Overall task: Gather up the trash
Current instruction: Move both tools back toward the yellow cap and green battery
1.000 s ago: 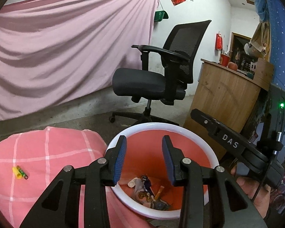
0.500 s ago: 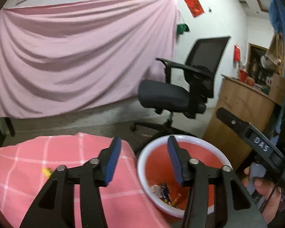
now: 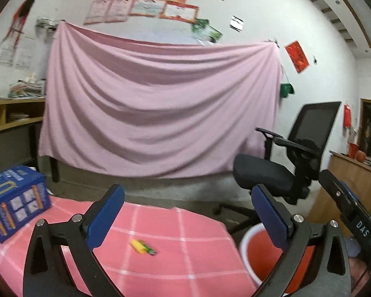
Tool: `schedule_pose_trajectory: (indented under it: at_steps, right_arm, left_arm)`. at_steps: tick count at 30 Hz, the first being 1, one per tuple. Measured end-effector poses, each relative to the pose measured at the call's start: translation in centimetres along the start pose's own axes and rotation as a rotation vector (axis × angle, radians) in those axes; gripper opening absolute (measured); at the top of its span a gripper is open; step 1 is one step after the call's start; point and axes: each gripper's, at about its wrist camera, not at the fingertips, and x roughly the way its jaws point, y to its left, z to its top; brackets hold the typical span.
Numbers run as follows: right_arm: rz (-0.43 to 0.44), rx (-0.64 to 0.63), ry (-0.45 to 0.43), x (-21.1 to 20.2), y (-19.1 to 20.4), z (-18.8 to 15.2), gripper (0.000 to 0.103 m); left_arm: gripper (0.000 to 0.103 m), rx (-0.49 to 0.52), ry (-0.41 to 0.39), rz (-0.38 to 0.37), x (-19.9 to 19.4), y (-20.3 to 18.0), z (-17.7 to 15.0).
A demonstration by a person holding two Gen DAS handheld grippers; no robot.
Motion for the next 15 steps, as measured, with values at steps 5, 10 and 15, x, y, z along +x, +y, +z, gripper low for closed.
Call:
schedule_pose_trajectory:
  at_steps: [5, 10, 15]
  right_arm:
    - [0.036, -0.062, -0.006, 0.5, 2.6, -0.6, 0.103]
    - [0.076, -0.11, -0.003, 1.4, 5.1, -1.3, 0.103]
    - [0.104, -0.154, 0.022, 2.5, 7.3, -2.3, 0.103]
  left_arm:
    - [0.101, -0.021, -0.061, 0.066, -1.7, 3.4, -0.5]
    - [0.101, -0.016, -0.075, 0.126, -2.3, 6.4, -1.2]
    - [0.101, -0.001, -0.085, 0.163, -2.3, 8.4, -1.9]
